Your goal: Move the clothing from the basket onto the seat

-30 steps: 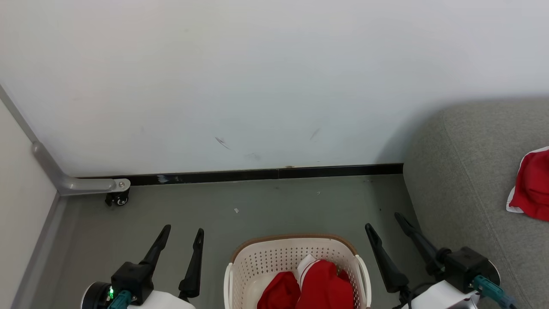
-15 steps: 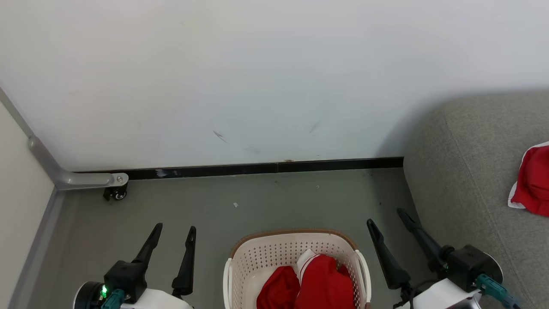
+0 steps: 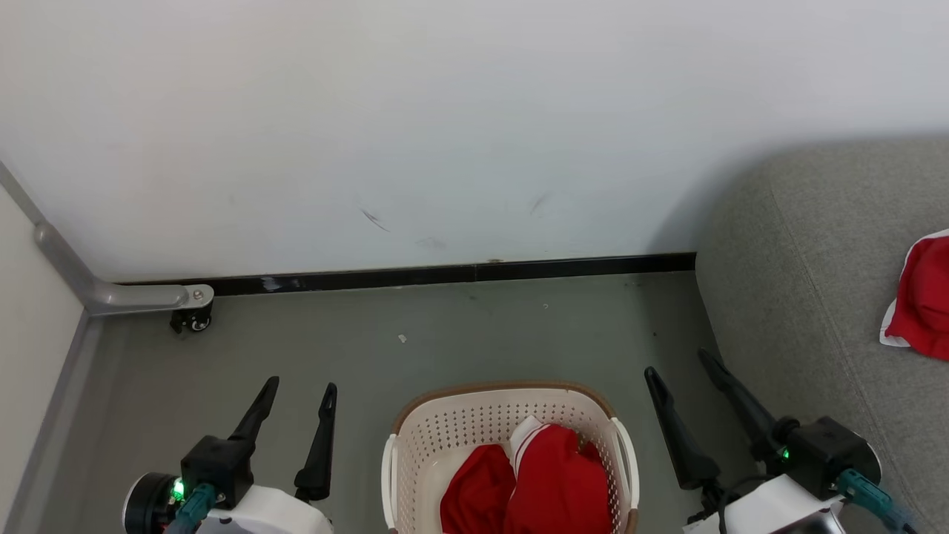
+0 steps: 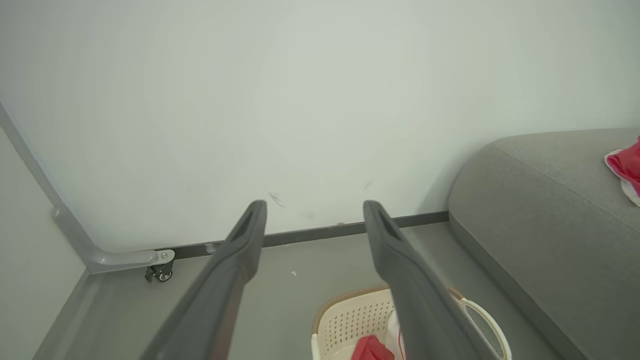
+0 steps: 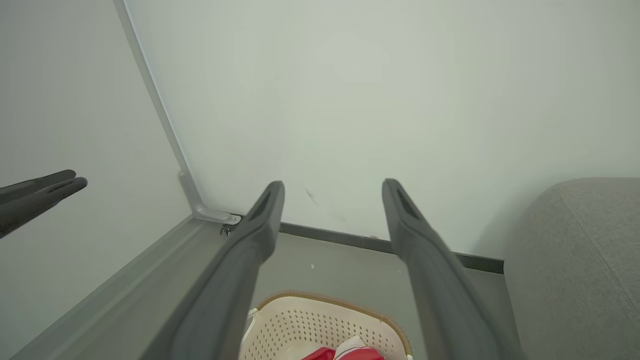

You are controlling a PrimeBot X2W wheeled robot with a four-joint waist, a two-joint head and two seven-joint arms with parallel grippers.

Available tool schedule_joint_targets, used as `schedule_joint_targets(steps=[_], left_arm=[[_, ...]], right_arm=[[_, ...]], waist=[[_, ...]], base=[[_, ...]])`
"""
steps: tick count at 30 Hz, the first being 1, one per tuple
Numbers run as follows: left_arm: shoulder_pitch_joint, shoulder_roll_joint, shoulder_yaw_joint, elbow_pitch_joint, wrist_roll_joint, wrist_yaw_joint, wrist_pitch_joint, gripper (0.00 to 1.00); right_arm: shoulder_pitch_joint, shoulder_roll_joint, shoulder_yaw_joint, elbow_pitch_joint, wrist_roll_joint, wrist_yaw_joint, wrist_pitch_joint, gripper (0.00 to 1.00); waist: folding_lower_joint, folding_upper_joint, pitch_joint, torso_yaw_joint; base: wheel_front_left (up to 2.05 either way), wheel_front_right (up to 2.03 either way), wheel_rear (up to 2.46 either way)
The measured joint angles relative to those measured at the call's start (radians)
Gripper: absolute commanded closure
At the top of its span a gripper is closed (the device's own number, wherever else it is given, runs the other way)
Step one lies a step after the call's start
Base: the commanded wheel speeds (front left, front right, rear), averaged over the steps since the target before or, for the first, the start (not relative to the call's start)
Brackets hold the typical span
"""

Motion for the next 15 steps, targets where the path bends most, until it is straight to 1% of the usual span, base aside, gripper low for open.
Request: schedule_joint_targets(steps=[3,8,11,15], left_arm=[[-0.022,0.002,-0.016,0.019,0.000,-0.009,0.022,0.00],[-0.066,-0.004,-0.054,0.055,0.006,-0.037,0.053,0.00],[-0.087,-0.012,-0.073,0.071,0.011,-0.049,0.063,0.00],[-0.129,-0.037,-0.114,0.111,0.021,-0.072,0.089,0.00]], right_arm=[[0.000,0.001,-0.008,-0.014,0.000,0.000,0.000,0.00],[0.000,0.004,-0.031,-0.028,-0.003,0.000,0.000,0.00],[0.000,0.005,-0.043,-0.038,-0.010,0.000,0.000,0.00],[0.000,0.006,-0.063,-0.056,-0.013,0.000,0.000,0.00]], waist=[[0.0000,0.0000,0.012,-0.004],[0.0000,0.0000,0.035,-0.013],[0.0000,0.0000,0.046,-0.018],[0.0000,0.0000,0.071,-0.028]], base=[[0.00,0.00,0.00],[0.00,0.00,0.00],[0.00,0.00,0.00],[0.00,0.00,0.00]])
